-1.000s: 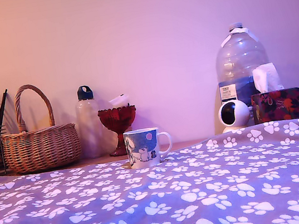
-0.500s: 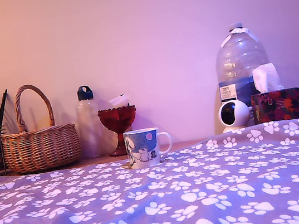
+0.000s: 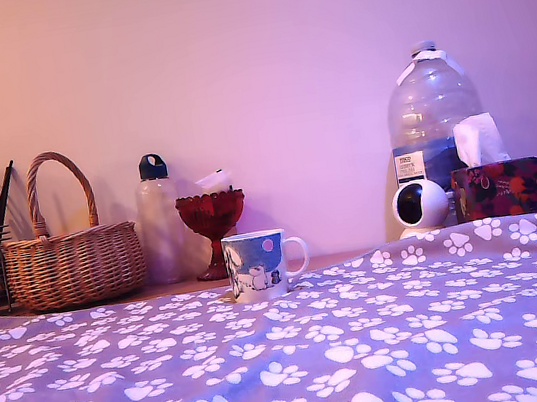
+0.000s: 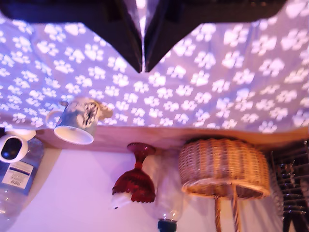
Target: Pick the coffee capsule and then drop it inside the coffee cup in front of you
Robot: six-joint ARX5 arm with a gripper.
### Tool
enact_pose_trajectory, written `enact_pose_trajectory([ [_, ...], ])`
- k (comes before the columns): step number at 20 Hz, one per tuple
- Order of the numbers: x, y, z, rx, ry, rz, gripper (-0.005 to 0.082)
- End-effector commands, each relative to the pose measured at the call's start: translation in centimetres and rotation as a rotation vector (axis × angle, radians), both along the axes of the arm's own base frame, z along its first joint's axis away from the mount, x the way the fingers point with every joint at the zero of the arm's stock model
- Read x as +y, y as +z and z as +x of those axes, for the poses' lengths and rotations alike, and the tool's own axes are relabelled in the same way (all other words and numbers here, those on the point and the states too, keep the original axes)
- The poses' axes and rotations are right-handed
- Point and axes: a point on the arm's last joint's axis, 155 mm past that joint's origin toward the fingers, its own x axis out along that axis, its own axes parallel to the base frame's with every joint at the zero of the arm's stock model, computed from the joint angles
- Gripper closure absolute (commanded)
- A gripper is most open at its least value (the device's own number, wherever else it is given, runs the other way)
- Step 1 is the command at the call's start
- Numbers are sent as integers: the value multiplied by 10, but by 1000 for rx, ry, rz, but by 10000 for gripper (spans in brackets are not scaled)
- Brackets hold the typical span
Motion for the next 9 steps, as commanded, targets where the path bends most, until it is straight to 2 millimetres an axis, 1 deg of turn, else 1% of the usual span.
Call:
enact_pose_trajectory([
  [1,1,-4,-3,-8,5,-7,791],
  [3,1,1,-6,-33,7,-11,791],
  [9,2,7,-14,-65,6,-14,791],
])
